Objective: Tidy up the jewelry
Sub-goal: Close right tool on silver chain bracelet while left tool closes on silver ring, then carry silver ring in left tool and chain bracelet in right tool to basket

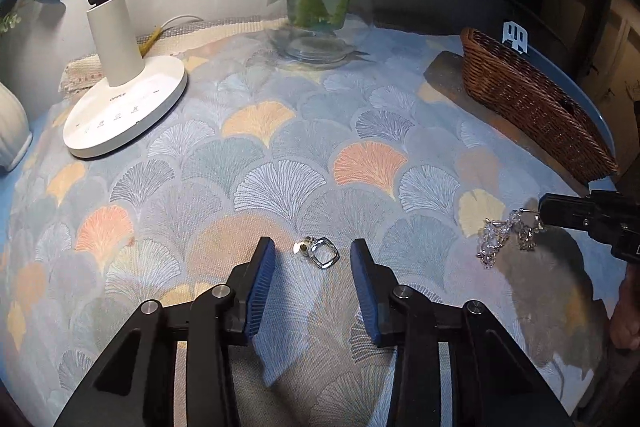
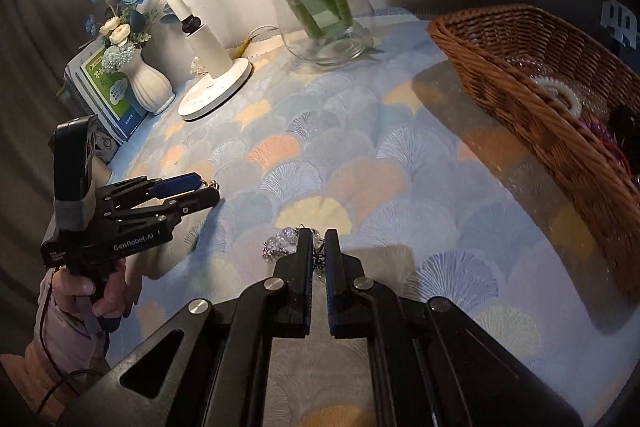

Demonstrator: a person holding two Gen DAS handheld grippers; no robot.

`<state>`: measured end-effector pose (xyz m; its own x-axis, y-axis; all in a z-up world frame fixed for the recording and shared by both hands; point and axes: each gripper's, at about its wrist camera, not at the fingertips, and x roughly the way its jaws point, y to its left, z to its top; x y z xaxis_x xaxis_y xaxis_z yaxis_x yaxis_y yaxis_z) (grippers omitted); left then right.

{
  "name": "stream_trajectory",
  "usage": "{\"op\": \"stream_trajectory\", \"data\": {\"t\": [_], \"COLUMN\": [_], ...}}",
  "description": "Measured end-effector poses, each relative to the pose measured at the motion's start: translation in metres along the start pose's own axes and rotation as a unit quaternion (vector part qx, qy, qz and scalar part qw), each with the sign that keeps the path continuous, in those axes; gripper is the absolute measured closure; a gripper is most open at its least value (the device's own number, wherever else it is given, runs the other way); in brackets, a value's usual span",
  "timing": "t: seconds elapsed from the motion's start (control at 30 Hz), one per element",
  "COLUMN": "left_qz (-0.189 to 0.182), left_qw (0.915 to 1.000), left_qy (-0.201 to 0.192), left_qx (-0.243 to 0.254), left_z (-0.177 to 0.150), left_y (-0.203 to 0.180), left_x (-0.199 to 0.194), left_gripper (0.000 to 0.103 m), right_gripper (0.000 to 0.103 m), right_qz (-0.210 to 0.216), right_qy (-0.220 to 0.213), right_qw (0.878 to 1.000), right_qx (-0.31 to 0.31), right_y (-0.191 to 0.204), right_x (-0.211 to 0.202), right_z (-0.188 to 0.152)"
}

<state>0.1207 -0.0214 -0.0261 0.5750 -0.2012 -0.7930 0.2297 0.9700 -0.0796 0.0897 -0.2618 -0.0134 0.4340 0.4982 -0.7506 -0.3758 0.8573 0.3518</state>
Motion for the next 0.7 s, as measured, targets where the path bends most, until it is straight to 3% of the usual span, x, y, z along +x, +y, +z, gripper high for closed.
{"op": "stream_trajectory", "data": {"t": [0.07, 0.17, 0.3, 0.33, 0.37, 0.47, 0.7], "left_qz": [0.001, 0.006, 0.001, 0.004, 0.000, -0.006, -0.007], "left_qw": [1.0000, 0.9999, 1.0000, 0.9999, 0.9999, 0.9997, 0.9993], "left_qy": [-0.002, -0.006, -0.008, -0.011, -0.011, -0.013, -0.034], "left_qx": [0.002, 0.007, 0.002, 0.001, -0.004, -0.018, -0.015], "left_z": [0.001, 0.000, -0.001, -0.001, -0.001, -0.002, -0.005], "left_y": [-0.001, -0.002, -0.001, -0.001, 0.001, 0.007, 0.004], "left_x": [0.001, 0.000, -0.001, -0.002, -0.002, -0.003, -0.012], "left_gripper": [0.068, 0.081, 0.083, 0.091, 0.093, 0.093, 0.093], "right_gripper": [0.097, 0.096, 0.095, 0.095, 0.093, 0.091, 0.089], "right_qz": [0.000, 0.002, 0.006, 0.006, 0.006, 0.005, -0.008], "right_qy": [0.002, 0.002, 0.010, 0.010, 0.012, 0.021, 0.029], "right_qw": [1.000, 1.000, 1.000, 0.999, 0.999, 0.999, 1.000], "right_qx": [-0.001, 0.007, 0.026, 0.031, 0.038, 0.050, -0.003], "right_y": [-0.002, -0.006, -0.017, -0.019, -0.022, -0.029, 0.000], "right_x": [-0.001, -0.003, -0.008, -0.011, -0.013, -0.017, -0.008], "right_z": [-0.003, -0.006, -0.011, -0.012, -0.014, -0.018, -0.019]}}
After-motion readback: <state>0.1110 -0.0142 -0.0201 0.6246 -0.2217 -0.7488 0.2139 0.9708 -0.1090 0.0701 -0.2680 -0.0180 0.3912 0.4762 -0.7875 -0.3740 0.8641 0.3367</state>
